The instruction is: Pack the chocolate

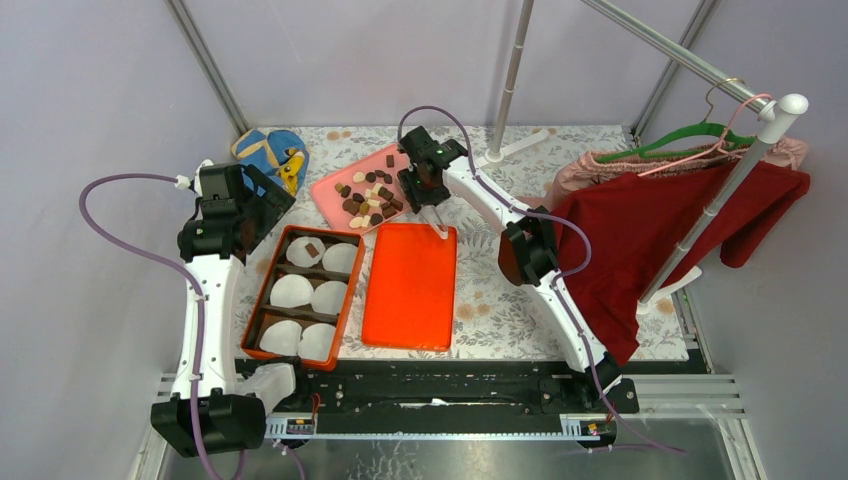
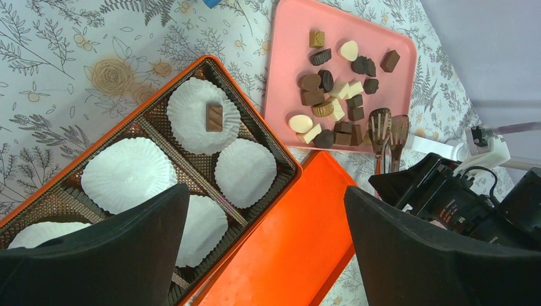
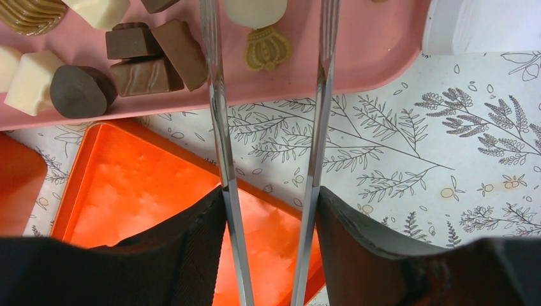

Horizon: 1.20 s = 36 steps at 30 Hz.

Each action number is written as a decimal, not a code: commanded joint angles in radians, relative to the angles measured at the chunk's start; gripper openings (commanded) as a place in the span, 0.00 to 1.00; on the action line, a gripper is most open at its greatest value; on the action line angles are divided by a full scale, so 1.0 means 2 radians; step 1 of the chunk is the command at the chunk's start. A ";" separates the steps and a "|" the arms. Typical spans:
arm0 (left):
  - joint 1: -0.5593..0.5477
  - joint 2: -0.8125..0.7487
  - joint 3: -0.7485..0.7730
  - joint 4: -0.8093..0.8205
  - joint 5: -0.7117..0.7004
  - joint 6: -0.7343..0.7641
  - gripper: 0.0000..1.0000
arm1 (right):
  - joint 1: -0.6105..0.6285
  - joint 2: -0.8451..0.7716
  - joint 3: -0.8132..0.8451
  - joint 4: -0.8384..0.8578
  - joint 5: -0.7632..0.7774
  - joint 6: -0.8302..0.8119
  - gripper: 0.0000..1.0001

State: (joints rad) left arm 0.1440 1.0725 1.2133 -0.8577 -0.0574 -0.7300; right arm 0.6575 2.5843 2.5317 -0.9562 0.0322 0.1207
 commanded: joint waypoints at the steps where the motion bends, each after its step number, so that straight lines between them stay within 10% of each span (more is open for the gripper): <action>1: 0.003 0.003 -0.003 0.023 -0.010 0.008 0.99 | 0.005 -0.004 0.028 0.011 -0.013 0.000 0.60; 36: 0.003 -0.007 -0.005 0.022 0.002 0.019 0.99 | -0.005 -0.113 -0.183 0.125 0.028 0.039 0.51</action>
State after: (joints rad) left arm 0.1444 1.0767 1.2129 -0.8562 -0.0563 -0.7147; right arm 0.6556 2.4477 2.1803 -0.7475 0.0708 0.1806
